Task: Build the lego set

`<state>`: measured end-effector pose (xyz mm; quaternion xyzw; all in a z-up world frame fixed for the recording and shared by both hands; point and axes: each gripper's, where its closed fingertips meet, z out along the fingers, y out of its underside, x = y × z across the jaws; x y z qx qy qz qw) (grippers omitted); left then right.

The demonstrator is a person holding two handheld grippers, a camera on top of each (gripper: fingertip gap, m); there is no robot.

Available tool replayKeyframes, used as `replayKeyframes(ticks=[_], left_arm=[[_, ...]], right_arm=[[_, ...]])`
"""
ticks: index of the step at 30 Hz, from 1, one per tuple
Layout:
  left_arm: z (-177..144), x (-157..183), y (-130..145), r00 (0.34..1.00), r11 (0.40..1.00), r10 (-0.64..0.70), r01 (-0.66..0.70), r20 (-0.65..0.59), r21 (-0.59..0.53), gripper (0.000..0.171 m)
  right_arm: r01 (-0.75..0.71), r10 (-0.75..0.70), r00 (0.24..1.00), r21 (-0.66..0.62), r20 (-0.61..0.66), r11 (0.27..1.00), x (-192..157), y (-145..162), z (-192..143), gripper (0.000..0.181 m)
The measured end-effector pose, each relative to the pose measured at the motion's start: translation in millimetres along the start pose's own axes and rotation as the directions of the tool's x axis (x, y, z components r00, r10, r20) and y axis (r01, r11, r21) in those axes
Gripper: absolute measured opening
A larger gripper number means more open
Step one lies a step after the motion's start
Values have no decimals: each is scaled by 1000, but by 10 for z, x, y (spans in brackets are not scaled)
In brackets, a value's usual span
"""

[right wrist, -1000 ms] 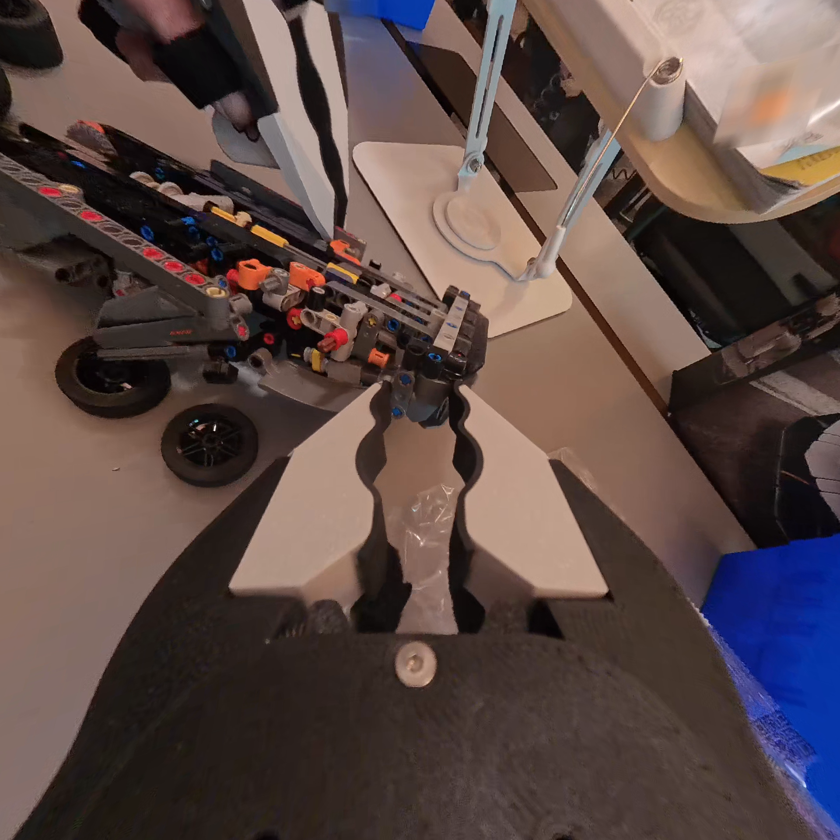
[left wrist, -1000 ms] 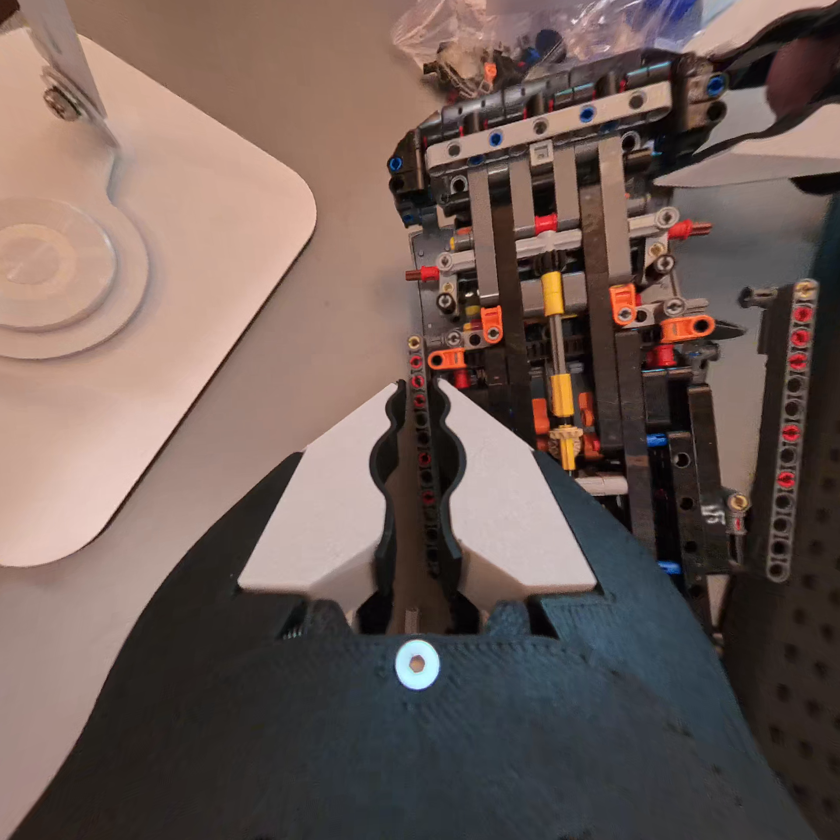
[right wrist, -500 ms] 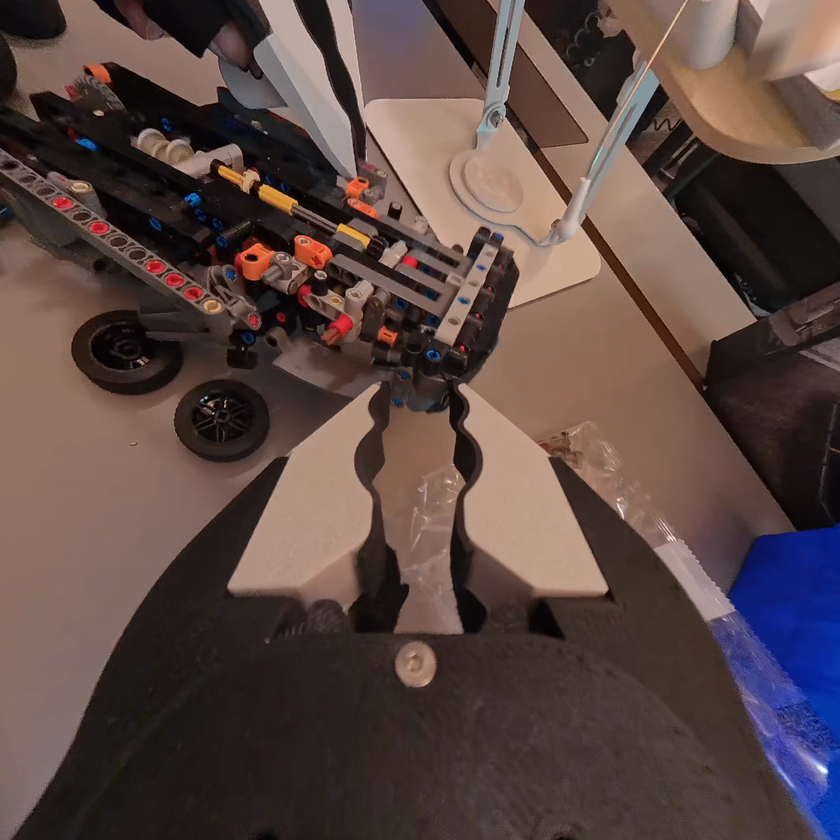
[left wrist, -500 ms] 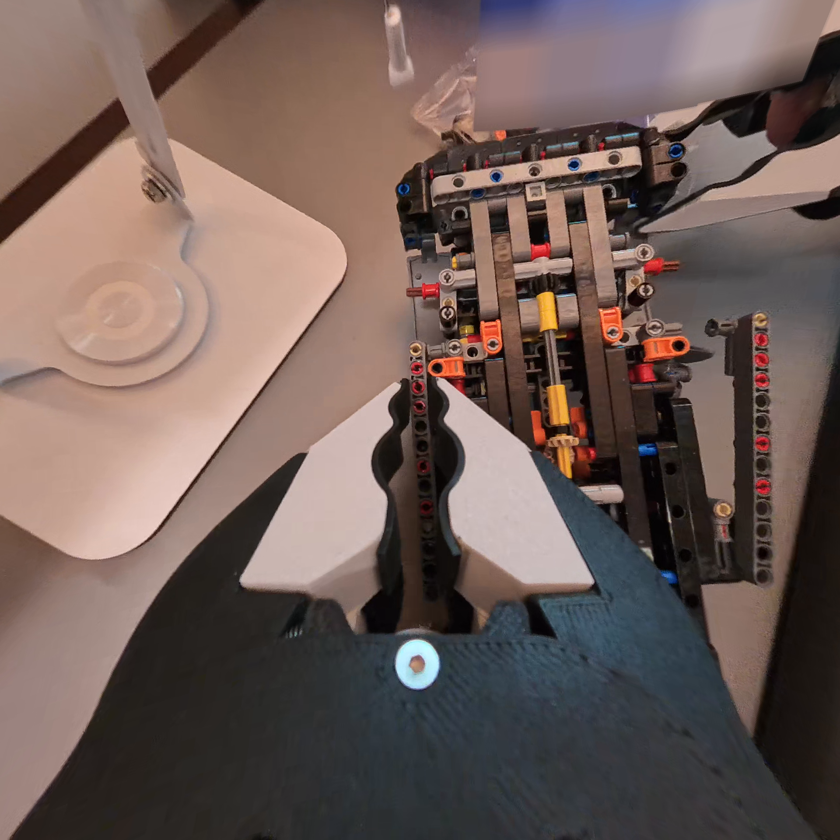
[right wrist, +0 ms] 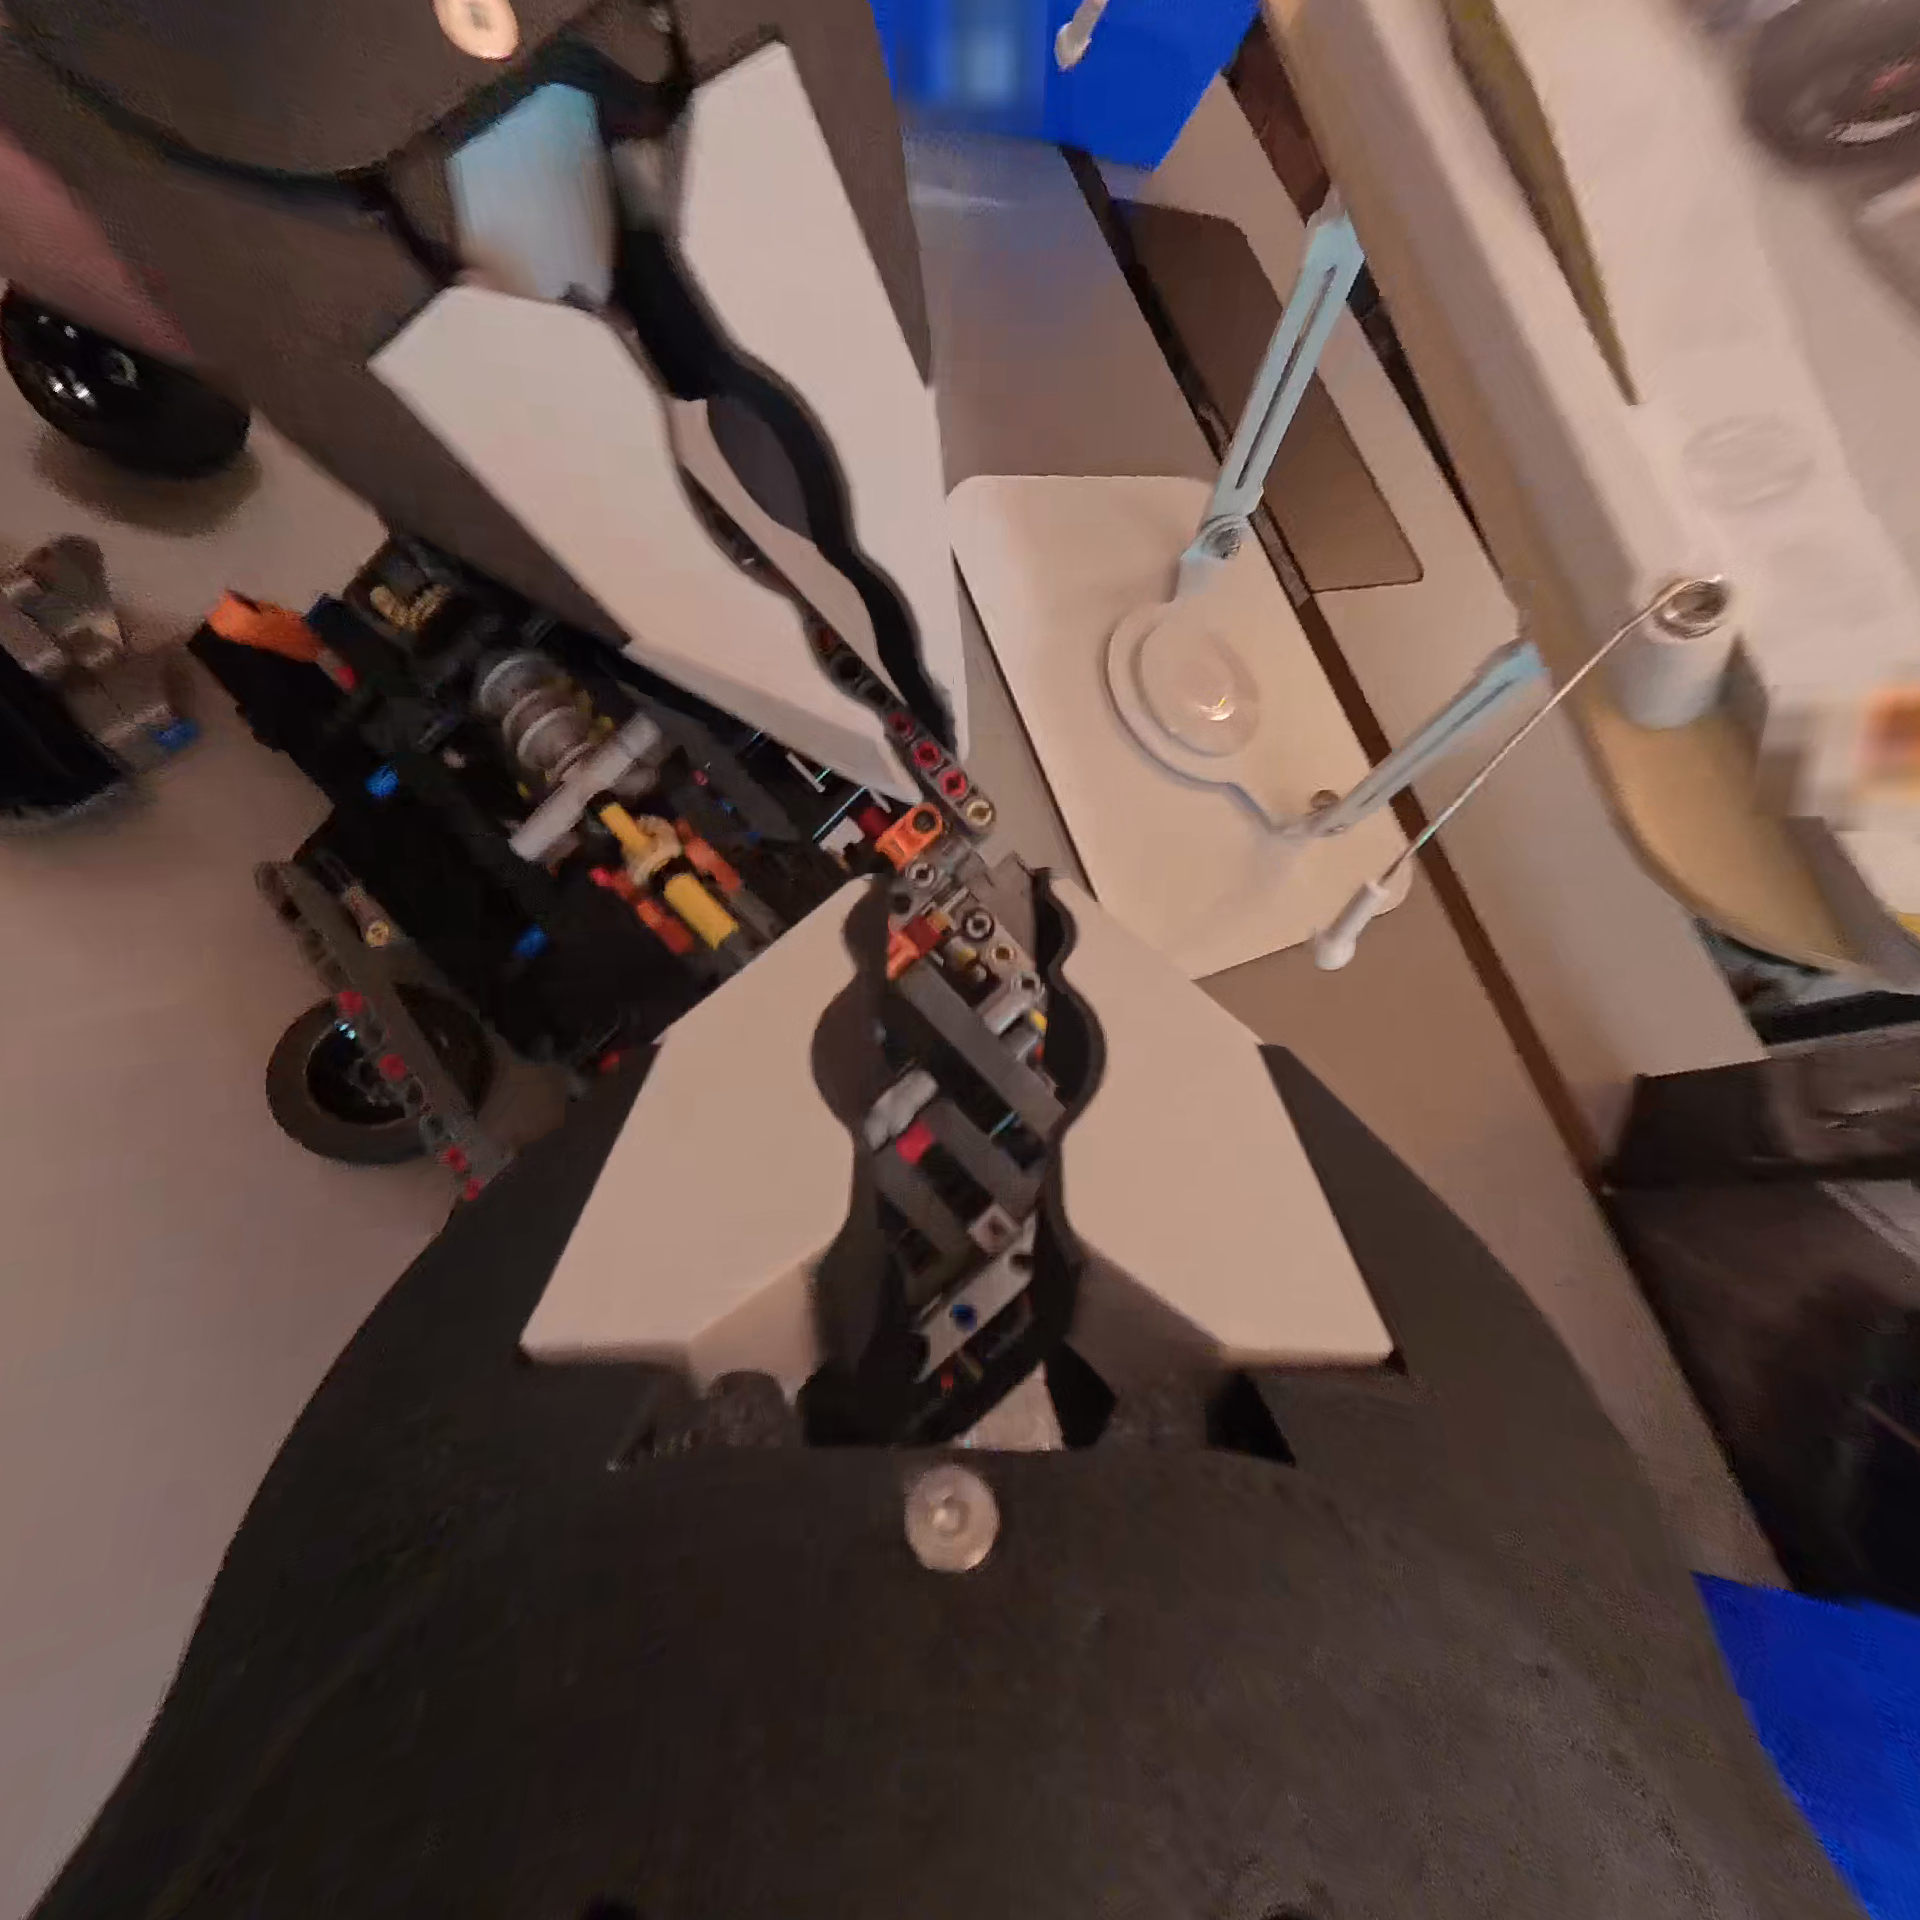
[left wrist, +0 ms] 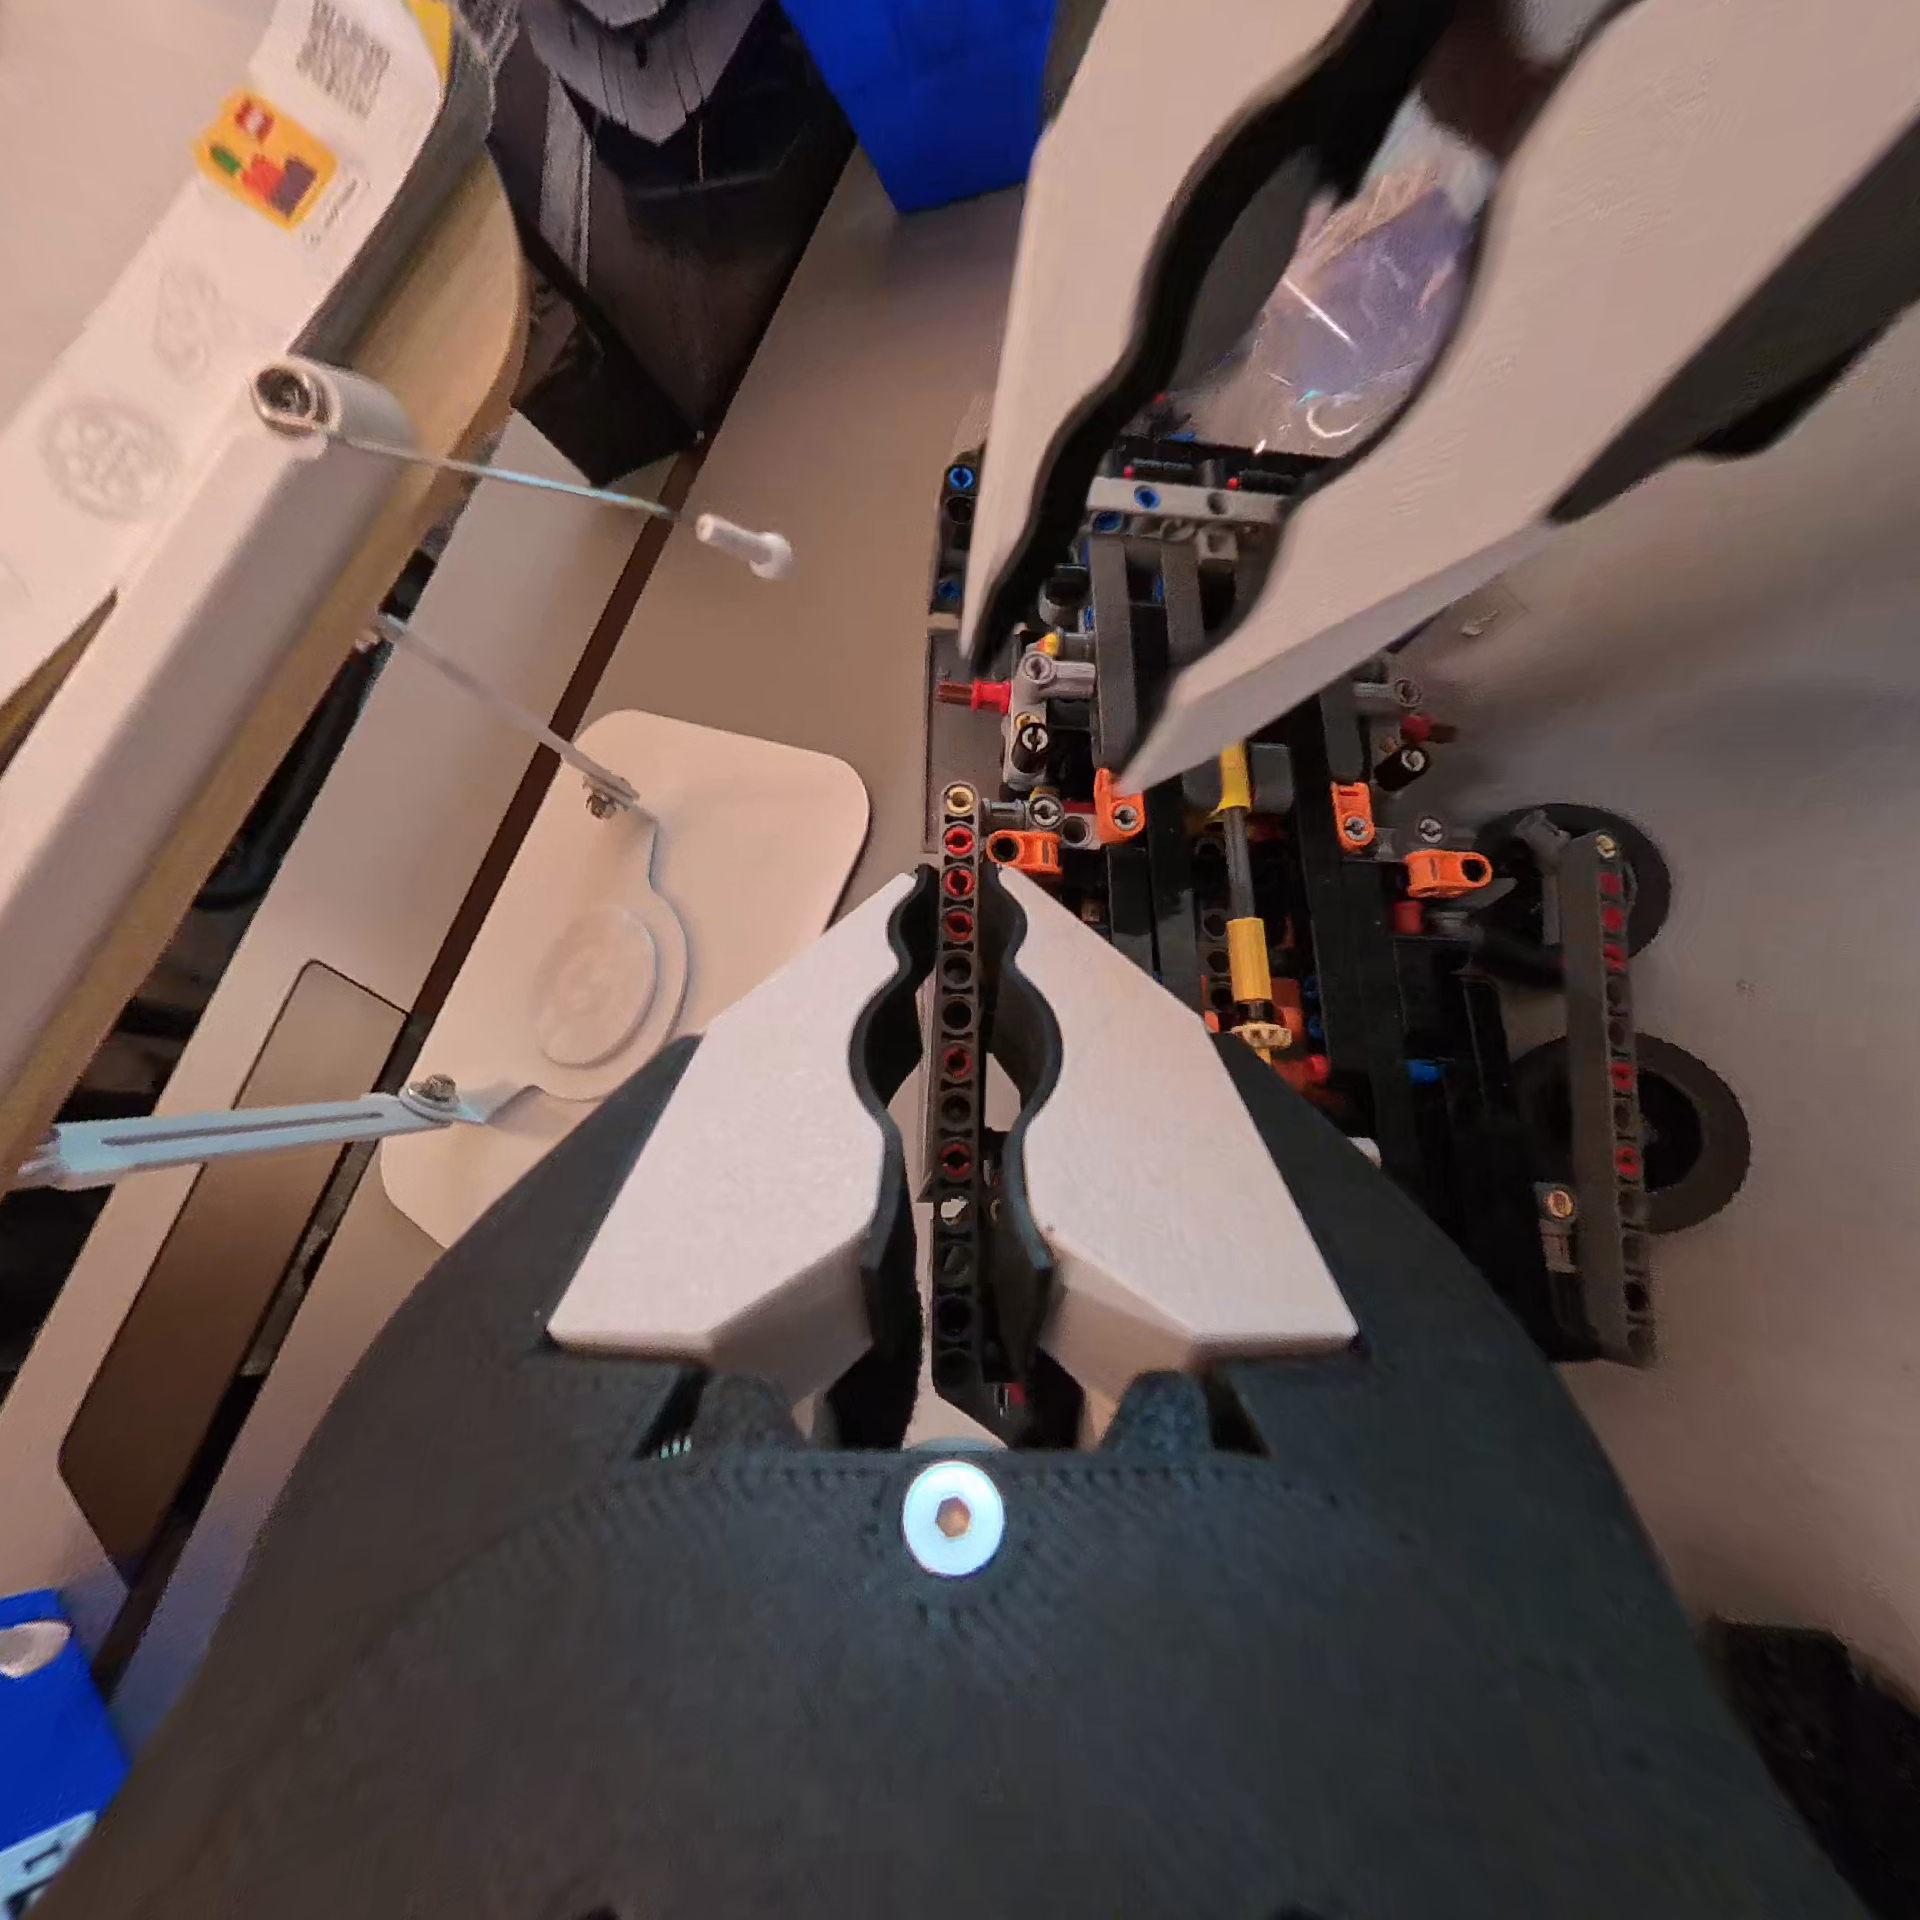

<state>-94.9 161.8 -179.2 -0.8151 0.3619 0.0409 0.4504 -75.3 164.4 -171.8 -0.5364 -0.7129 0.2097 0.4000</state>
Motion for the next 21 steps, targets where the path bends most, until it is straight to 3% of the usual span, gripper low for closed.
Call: replayKeyframes(ticks=[3,7,10,13,17,19,21], left_arm=[[12,43,-39,999,999,37,-37,15,2,4],[57,51,-28,997,997,71,-70,38,-17,4],[-7,5,-149,996,998,55,-57,70,40,5],[52,-13,-4,992,995,96,-93,83,-31,5],[-29,-130,-54,996,1000,14,-16,89,24,5],[-21,-136,-42,999,999,-25,23,49,40,5],[29,-52,42,996,998,-63,62,-63,-17,5]], right_arm=[[-20,22,1000,-73,23,997,-16,167,132,5],[-43,46,998,-77,43,996,-21,229,155,5],[3,2,1000,-144,31,990,-70,388,264,4],[-6,10,1000,-130,28,992,-77,334,257,4],[-14,18,999,-108,36,994,-102,321,254,4],[3,-1,1000,-117,20,993,-108,315,267,3],[11,-9,1000,-110,18,994,-123,287,284,3]])
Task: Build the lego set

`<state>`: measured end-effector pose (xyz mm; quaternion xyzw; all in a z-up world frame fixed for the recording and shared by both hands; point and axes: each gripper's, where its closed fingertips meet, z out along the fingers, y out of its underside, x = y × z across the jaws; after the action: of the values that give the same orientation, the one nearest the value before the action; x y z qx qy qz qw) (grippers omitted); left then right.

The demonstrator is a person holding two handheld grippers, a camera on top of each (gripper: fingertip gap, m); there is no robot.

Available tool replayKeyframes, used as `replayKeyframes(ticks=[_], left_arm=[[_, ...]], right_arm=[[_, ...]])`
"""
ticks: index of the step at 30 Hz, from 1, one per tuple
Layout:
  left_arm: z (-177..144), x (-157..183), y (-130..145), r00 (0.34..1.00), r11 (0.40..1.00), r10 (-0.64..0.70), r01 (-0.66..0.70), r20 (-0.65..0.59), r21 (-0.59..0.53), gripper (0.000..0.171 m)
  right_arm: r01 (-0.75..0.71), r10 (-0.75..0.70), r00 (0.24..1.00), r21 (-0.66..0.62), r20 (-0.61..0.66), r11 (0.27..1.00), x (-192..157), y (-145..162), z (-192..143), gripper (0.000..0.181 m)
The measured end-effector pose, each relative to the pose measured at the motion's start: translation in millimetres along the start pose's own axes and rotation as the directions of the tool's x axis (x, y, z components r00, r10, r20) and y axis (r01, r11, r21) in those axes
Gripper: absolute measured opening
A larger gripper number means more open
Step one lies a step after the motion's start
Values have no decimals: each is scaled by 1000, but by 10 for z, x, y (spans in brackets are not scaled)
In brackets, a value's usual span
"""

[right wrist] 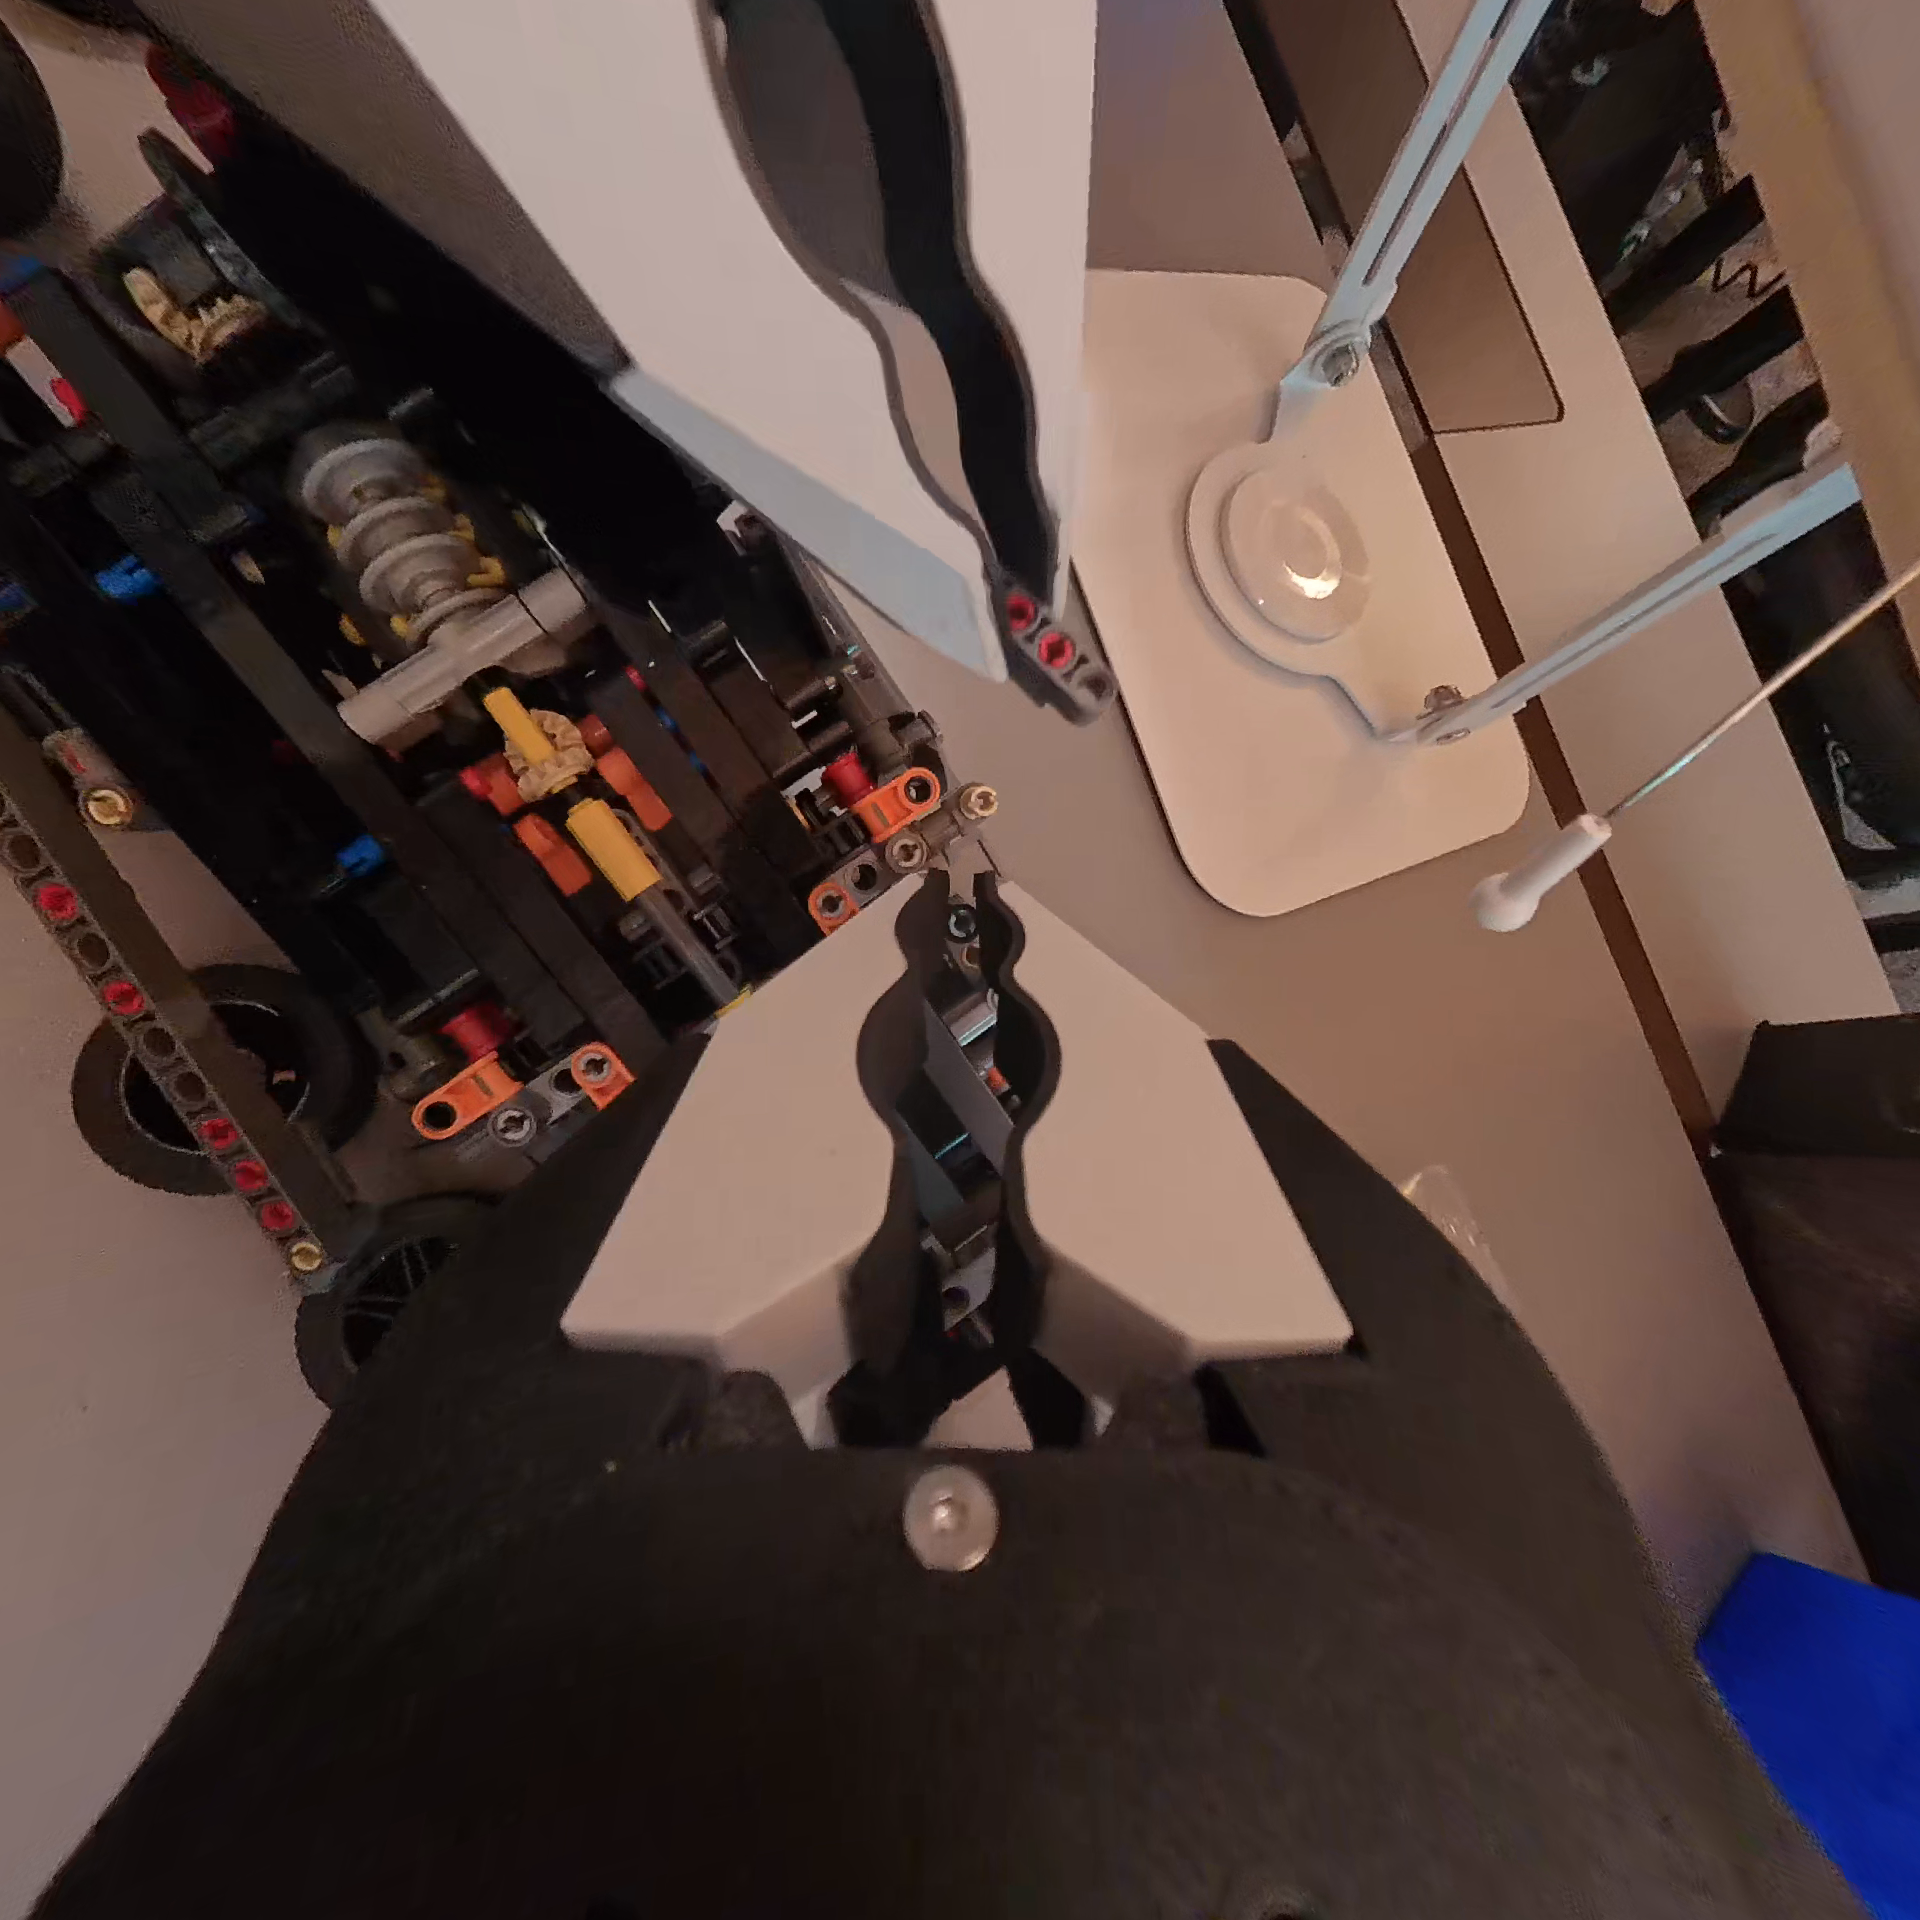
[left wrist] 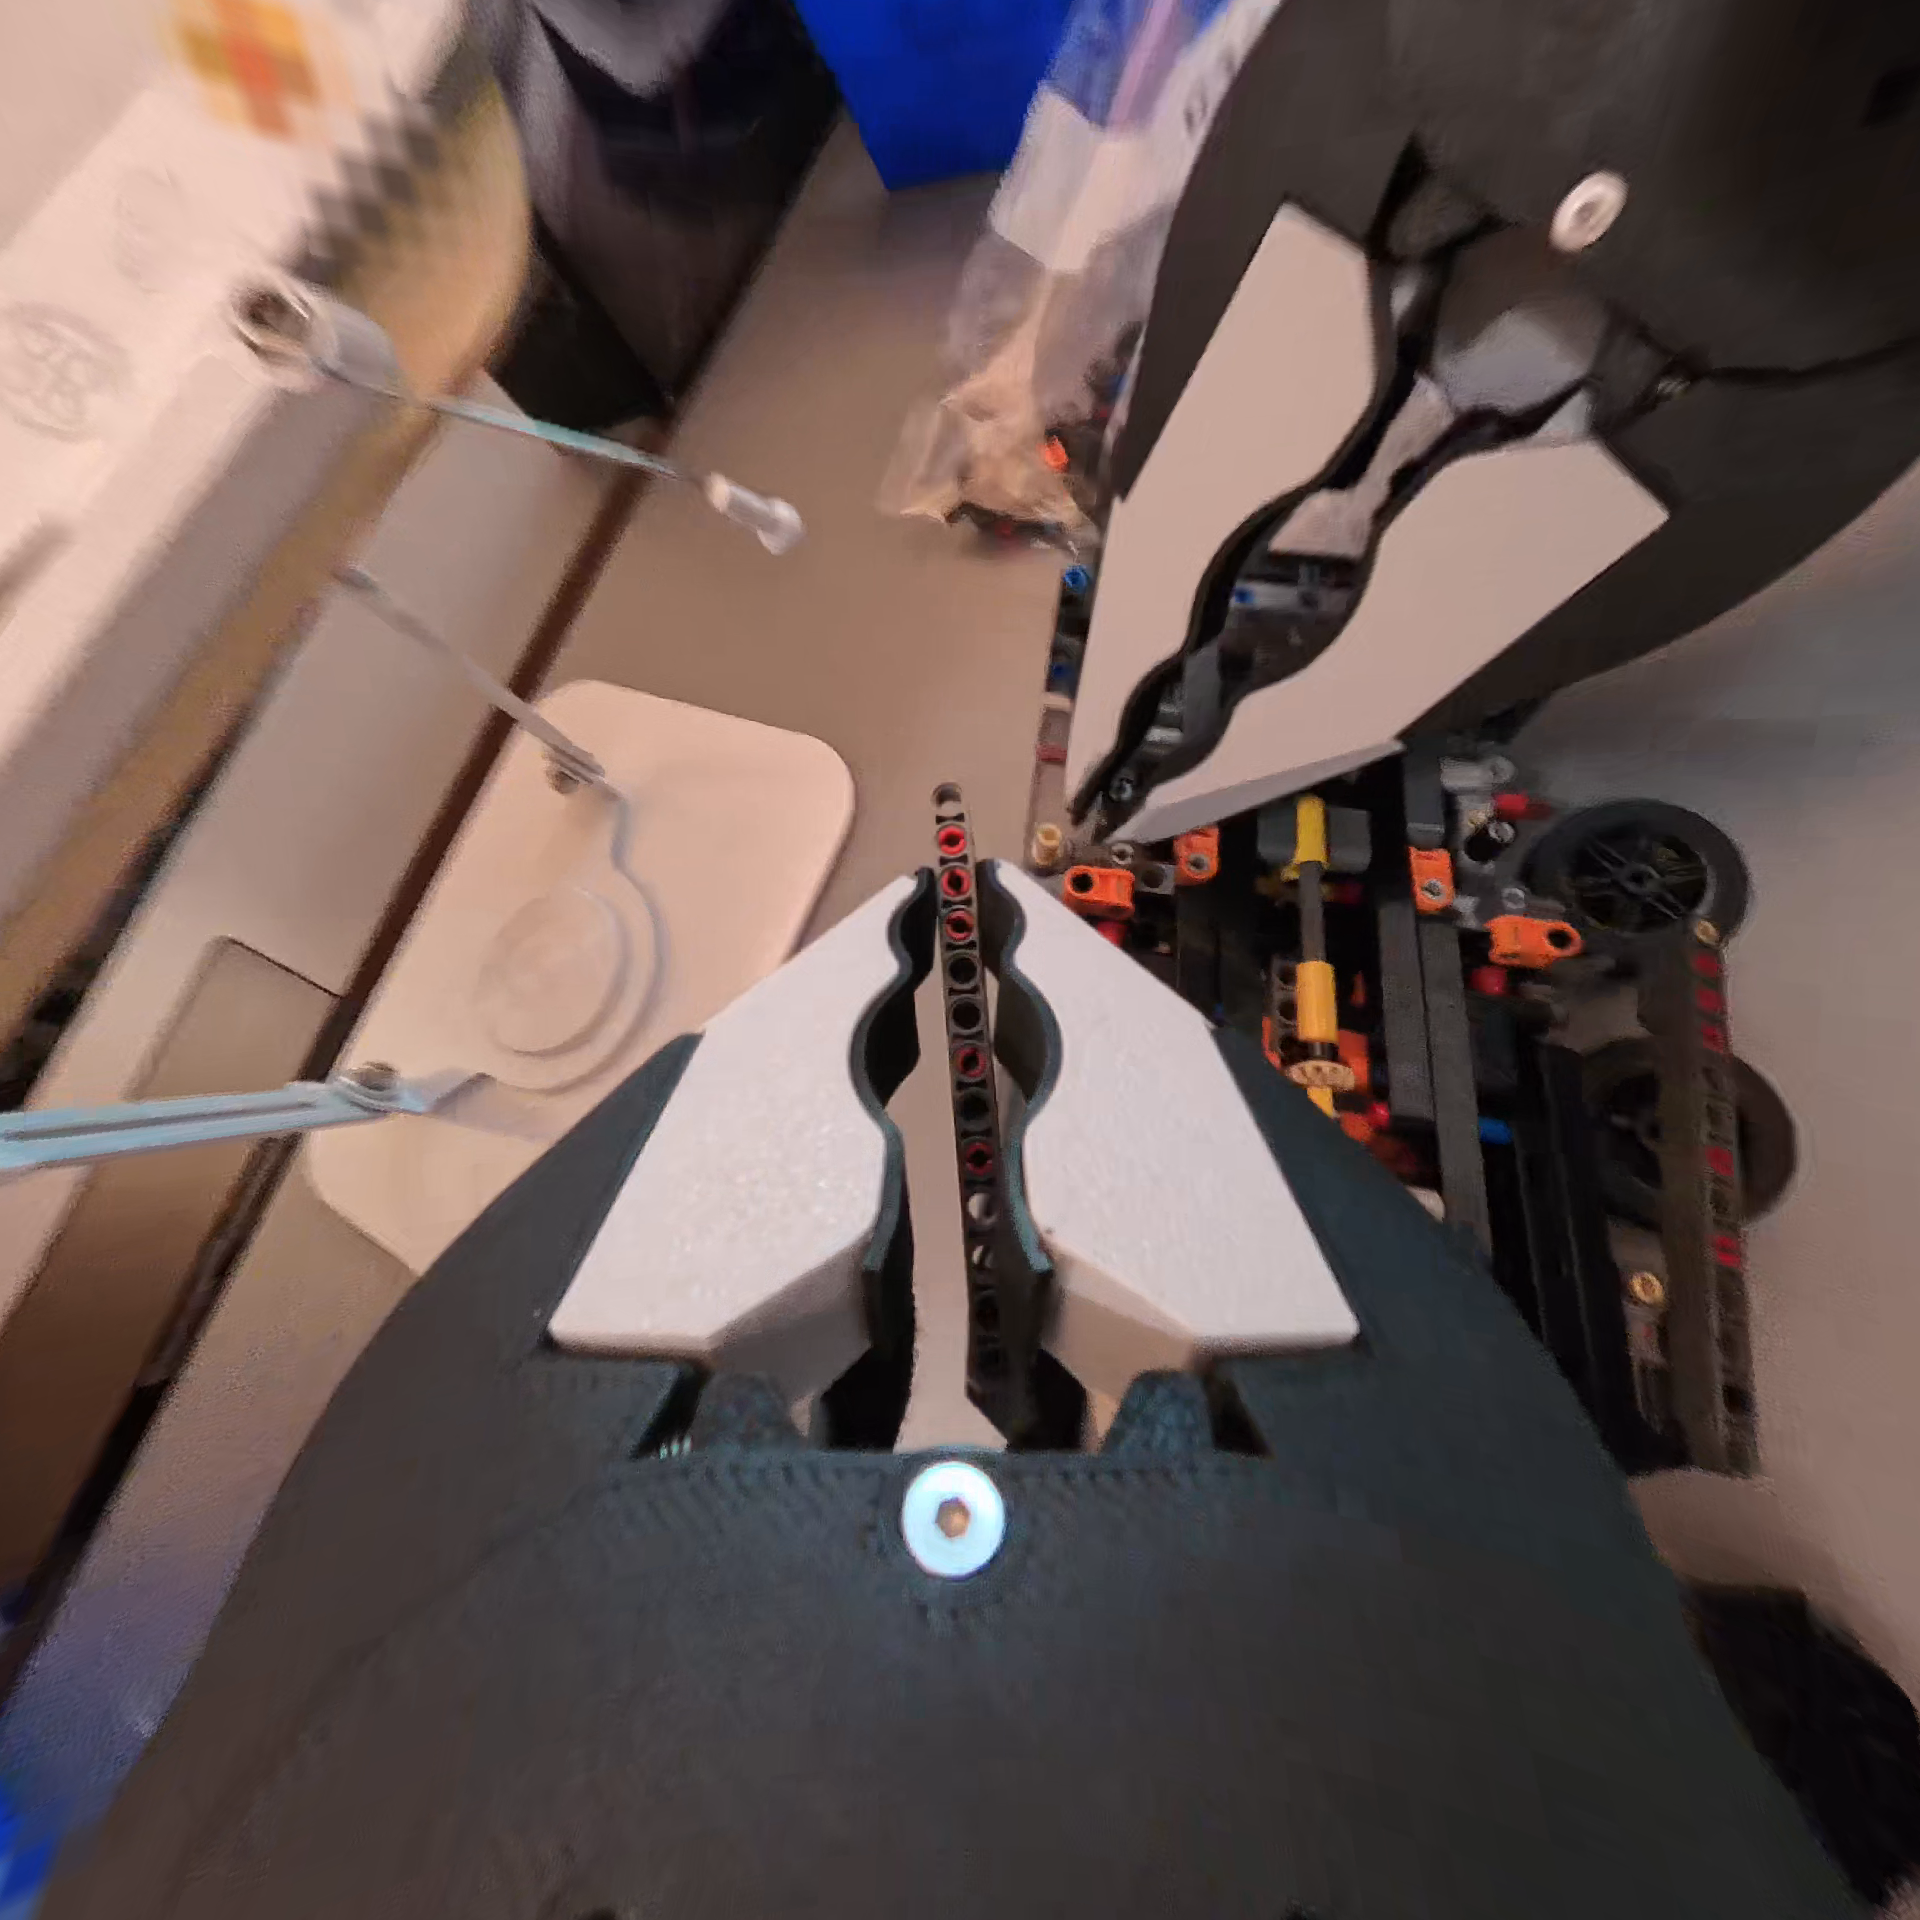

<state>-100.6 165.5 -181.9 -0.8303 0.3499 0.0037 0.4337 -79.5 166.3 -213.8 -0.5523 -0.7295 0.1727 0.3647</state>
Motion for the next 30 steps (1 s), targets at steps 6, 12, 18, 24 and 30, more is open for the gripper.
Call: replayKeyframes(ticks=[6,12,18,24,30], left_arm=[[-85,-38,89,986,993,-113,106,-121,-58,11],[-295,-26,256,962,978,-167,133,-217,-163,24],[-180,2,449,950,952,-195,124,-244,-280,23],[-129,-33,487,923,924,-273,173,-271,-342,13],[6,-43,563,902,897,-315,180,-297,-403,11]], right_arm=[[20,-20,1000,0,-11,1000,-13,17,21,3],[27,-27,1000,-14,3,1000,-34,102,57,0],[17,-17,1000,25,11,1000,-53,17,15,0],[19,-23,999,97,38,995,-139,-146,-46,0],[39,-46,996,98,70,994,-288,-207,53,0]])
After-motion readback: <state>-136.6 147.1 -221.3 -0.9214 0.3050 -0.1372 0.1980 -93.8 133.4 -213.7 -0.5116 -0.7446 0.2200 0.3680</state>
